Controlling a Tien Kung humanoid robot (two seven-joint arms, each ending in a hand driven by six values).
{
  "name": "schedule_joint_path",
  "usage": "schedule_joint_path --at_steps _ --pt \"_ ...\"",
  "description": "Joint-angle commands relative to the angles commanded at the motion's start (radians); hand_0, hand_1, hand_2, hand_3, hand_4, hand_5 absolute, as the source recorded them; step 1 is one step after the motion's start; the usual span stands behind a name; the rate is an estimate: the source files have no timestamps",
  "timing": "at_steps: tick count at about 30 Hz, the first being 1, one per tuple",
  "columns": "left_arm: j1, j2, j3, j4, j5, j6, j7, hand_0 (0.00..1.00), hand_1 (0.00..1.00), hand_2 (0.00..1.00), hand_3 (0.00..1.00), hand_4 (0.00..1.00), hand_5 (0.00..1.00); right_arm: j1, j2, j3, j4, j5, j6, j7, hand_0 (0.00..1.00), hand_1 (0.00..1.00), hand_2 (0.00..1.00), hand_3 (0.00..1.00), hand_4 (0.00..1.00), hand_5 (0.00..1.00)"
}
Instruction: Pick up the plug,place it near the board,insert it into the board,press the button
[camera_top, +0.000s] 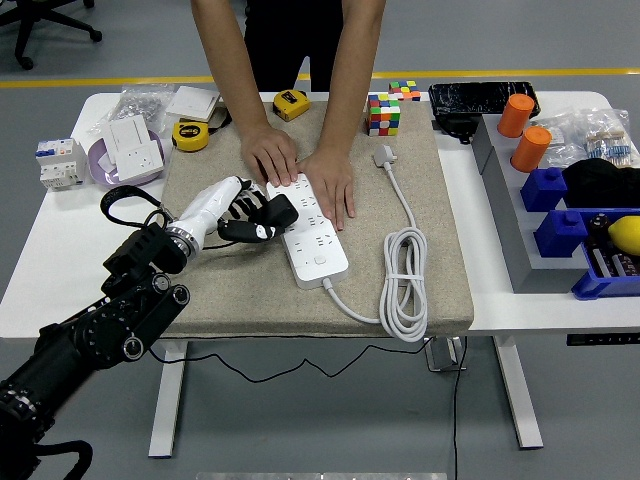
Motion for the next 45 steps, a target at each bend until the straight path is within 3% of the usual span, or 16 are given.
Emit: schedule_joint_path --at_steps 45 --pt "-0.019 0.026 0.061 0.003 0.004 -0.044 0.006 0.455 0.561 0.501 0.468 0.517 0.002 0.0 -0.001 0.0 0.0 0.005 -0.002 0.003 0.804 0.716 0.694 0.607 0.89 0.57"
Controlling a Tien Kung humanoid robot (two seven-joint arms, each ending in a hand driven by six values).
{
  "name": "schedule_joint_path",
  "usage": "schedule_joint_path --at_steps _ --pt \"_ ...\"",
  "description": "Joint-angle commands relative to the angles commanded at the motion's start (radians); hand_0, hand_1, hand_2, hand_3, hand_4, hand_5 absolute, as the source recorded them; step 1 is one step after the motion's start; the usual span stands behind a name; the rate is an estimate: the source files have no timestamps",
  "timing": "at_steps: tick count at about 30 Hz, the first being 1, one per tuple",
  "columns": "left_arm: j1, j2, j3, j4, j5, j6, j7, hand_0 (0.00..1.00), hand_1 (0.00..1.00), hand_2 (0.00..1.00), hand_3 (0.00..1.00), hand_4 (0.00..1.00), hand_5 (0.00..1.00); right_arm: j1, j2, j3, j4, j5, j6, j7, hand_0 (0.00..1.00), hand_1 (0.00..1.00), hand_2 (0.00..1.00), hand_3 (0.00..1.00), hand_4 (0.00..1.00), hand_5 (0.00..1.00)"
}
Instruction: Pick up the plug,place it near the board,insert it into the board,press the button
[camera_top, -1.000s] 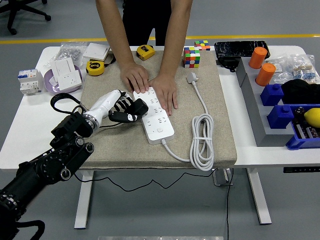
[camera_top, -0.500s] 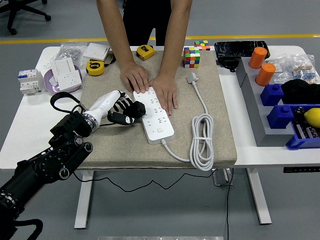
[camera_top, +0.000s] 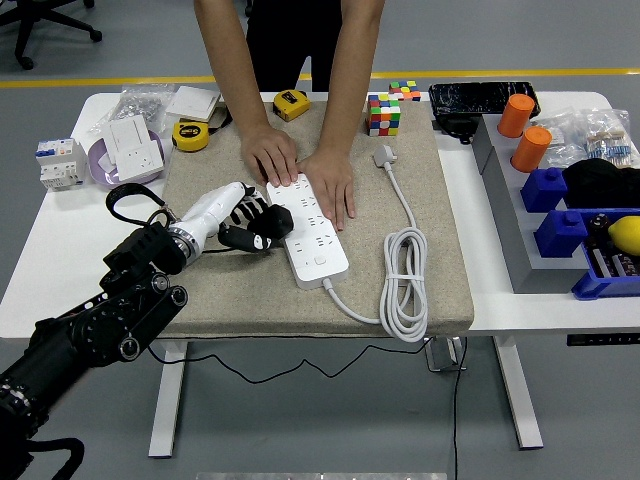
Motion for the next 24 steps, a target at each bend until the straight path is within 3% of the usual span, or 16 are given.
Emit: schedule_joint_path --at_steps 1,2,7,8,13,14,19,20,24 --pt "0.0 0.001 0.0 -0.001 0.0 -0.002 0.0 0.455 0.561 0.501 0.468 0.517 0.002 0.0 0.0 0.0 0.0 0.0 0.0 0.0 0.804 0.716 0.694 0.607 0.89 0.57" --pt "0.0 0.001 0.0 -0.002 0.001 -0.005 0.0 0.466 0.566 0.541 0.548 0.648 0.002 0.0 0.0 0.0 0.0 0.0 0.0 0.0 0.804 0.717 0.694 0.607 0.891 0.569" --pt "0.0 0.004 -0.003 -0.006 -0.002 -0.028 -0.001 0.466 0.566 0.541 0.548 0.648 0.002 -0.001 -0.001 0.004 0.0 -0.005 0.002 0.001 0.804 0.717 0.694 0.607 0.891 0.569" --pt "0.0 0.005 -0.003 -0.006 -0.007 -0.035 -0.001 0.602 0.67 0.635 0.605 0.998 0.224 -0.001 -0.002 0.004 0.0 -0.005 0.002 0.002 0.804 0.717 0.694 0.608 0.891 0.569" --pt "-0.001 0.005 -0.01 -0.005 -0.037 -0.06 -0.007 0.602 0.67 0.635 0.605 0.998 0.224 0.0 -0.001 0.004 0.0 -0.006 0.003 0.003 0.804 0.717 0.694 0.608 0.891 0.569" --pt "-0.002 0.005 -0.012 -0.006 -0.041 -0.063 -0.007 0.766 0.782 0.746 0.779 0.998 0.397 0.0 -0.001 0.006 0.0 -0.008 0.004 0.002 0.806 0.717 0.693 0.608 0.893 0.569" --pt "-0.003 0.005 -0.022 -0.01 -0.051 -0.068 -0.012 0.766 0.782 0.746 0.779 0.998 0.397 0.0 -0.002 0.015 0.0 -0.014 0.005 0.003 0.806 0.717 0.693 0.608 0.893 0.569" --pt "-0.002 0.005 -0.024 -0.011 -0.051 -0.068 -0.012 0.85 0.862 0.804 0.815 0.998 0.479 0.0 -0.002 0.015 0.0 -0.013 0.005 0.003 0.806 0.717 0.694 0.608 0.894 0.569" --pt "-0.002 0.008 -0.038 -0.021 -0.049 -0.073 -0.012 0.85 0.862 0.804 0.815 0.998 0.479 0.001 -0.002 0.015 0.0 -0.013 0.006 0.004 0.806 0.717 0.694 0.608 0.894 0.569"
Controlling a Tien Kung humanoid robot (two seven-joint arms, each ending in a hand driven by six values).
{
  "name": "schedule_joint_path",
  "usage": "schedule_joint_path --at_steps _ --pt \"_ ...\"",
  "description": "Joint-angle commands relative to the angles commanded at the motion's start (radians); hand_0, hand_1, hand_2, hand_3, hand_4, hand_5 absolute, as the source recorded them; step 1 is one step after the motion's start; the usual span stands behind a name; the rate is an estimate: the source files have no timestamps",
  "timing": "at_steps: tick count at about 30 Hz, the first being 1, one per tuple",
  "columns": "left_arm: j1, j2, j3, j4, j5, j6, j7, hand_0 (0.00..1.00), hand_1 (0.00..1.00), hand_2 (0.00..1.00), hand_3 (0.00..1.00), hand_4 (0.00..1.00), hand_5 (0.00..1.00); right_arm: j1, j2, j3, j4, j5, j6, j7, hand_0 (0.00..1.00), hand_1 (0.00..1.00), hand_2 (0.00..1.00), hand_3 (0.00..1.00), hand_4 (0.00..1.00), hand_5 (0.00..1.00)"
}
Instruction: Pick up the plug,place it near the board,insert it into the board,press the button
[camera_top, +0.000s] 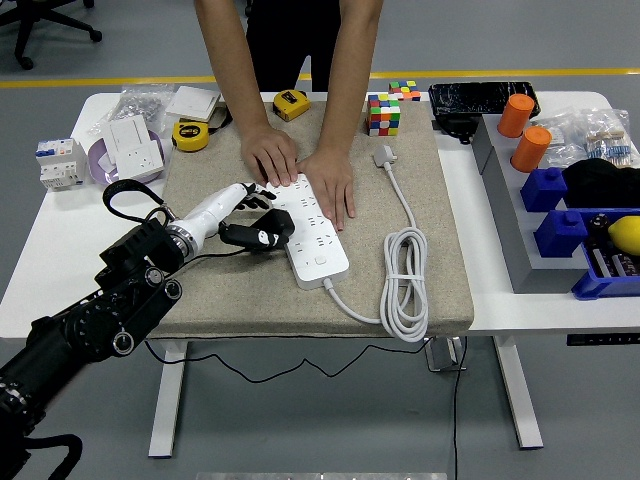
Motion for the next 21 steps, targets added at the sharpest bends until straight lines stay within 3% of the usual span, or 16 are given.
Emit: schedule_joint_path --at_steps 7,8,10,13,14,17,21 --pt "0.011 0.007 -0.031 -0.05 -0.003 -0.029 0.008 0.877 0.873 0.813 0.821 0.998 0.509 0.001 0.0 0.004 0.0 -0.001 0.0 -0.001 0.805 0.717 0.693 0.608 0.894 0.569" --pt "0.016 0.007 -0.044 -0.064 -0.008 -0.034 0.009 0.905 0.912 0.834 0.838 0.998 0.774 0.001 0.0 0.003 0.0 0.0 -0.001 -0.001 0.806 0.717 0.693 0.608 0.894 0.563" --pt "0.032 0.004 -0.074 -0.096 -0.037 -0.036 0.01 0.905 0.912 0.834 0.838 0.998 0.774 0.002 0.001 0.002 0.0 0.003 -0.002 -0.001 0.806 0.717 0.693 0.608 0.894 0.563" --pt "0.087 -0.015 -0.146 -0.177 -0.144 0.036 -0.028 0.905 0.912 0.834 0.838 0.998 0.774 0.003 0.003 0.0 0.0 0.005 -0.003 -0.002 0.806 0.717 0.693 0.608 0.894 0.563" --pt "0.107 -0.023 -0.168 -0.208 -0.188 0.067 -0.04 0.889 0.937 0.907 0.897 0.998 0.998 0.003 0.003 -0.001 0.0 0.006 -0.004 -0.002 0.807 0.717 0.693 0.608 0.892 0.563" --pt "0.186 -0.054 -0.225 -0.32 -0.311 0.172 -0.077 0.889 0.937 0.907 0.897 0.998 0.998 0.0 0.005 0.006 0.0 0.0 -0.004 -0.005 0.807 0.717 0.693 0.608 0.892 0.563" --pt "0.29 -0.069 -0.226 -0.474 -0.48 0.301 -0.118 0.942 0.965 0.945 0.917 0.998 0.998 -0.002 0.007 0.01 0.0 -0.003 -0.005 -0.005 0.807 0.717 0.693 0.608 0.892 0.562"
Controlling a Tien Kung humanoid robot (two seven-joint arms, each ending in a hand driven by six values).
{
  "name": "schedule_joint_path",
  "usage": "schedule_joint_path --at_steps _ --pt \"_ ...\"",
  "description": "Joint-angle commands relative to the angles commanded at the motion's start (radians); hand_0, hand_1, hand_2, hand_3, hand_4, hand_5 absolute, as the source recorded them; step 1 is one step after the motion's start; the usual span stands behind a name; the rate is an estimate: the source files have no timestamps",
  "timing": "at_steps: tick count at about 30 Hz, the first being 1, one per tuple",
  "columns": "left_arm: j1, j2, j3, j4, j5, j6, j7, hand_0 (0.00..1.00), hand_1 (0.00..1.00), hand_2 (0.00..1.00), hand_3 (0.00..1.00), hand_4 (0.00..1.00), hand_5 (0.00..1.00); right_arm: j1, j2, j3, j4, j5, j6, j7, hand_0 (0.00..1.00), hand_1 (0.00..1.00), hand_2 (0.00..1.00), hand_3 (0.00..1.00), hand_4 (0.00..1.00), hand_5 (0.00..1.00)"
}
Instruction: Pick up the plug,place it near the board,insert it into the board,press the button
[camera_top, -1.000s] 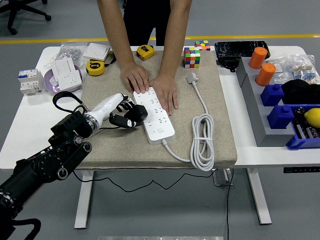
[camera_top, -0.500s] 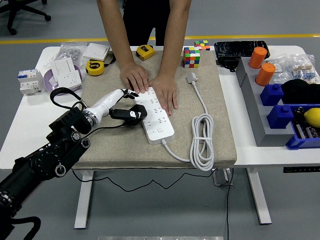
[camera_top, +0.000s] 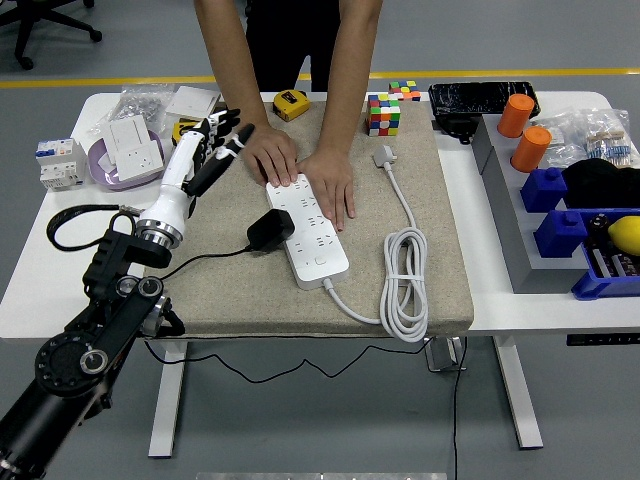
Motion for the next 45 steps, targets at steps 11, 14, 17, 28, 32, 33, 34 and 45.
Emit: schedule_joint_path --at_steps 11,14,17,28,32,33,34,45 --pt "0.251 0.062 0.063 -0.242 -0.372 -0.078 -0.019 0.998 0.998 0.998 0.964 0.998 0.998 -0.005 0.001 0.006 0.0 -0.007 0.0 0.001 0.806 0.717 0.693 0.609 0.891 0.562" --pt "0.272 0.082 0.075 -0.223 -0.299 -0.108 0.005 0.998 0.998 0.998 0.964 0.998 0.998 -0.007 0.0 0.007 0.0 -0.008 0.0 0.001 0.806 0.717 0.693 0.609 0.891 0.562" --pt "0.273 0.095 0.086 -0.191 -0.191 -0.131 0.04 0.998 0.998 0.998 0.962 0.998 0.998 -0.005 -0.001 0.001 0.0 -0.004 0.0 0.002 0.805 0.718 0.693 0.609 0.892 0.564" --pt "0.212 0.104 0.141 -0.11 0.092 -0.145 0.106 0.998 0.998 0.998 0.966 0.998 0.998 -0.007 -0.006 0.0 0.0 -0.007 0.0 0.001 0.805 0.718 0.693 0.609 0.891 0.566" --pt "0.189 0.101 0.16 -0.076 0.181 -0.145 0.124 0.998 0.998 0.998 0.967 0.998 0.998 -0.009 -0.006 0.004 0.0 -0.012 0.001 0.0 0.805 0.717 0.693 0.609 0.892 0.566" --pt "0.184 0.1 0.161 -0.07 0.199 -0.145 0.127 0.998 0.998 0.998 0.967 0.998 0.998 -0.009 -0.006 0.002 0.0 -0.011 0.001 0.0 0.805 0.717 0.693 0.609 0.892 0.566" --pt "0.179 0.099 0.162 -0.065 0.216 -0.145 0.13 0.998 0.998 0.998 0.967 0.998 0.998 -0.008 -0.006 0.001 0.0 -0.01 0.001 0.0 0.805 0.717 0.693 0.609 0.892 0.566" --pt "0.15 0.097 0.144 -0.021 0.44 -0.159 0.207 0.998 0.998 0.998 0.963 0.998 0.998 -0.004 -0.006 0.008 0.0 -0.011 0.0 0.001 0.805 0.717 0.693 0.61 0.892 0.568"
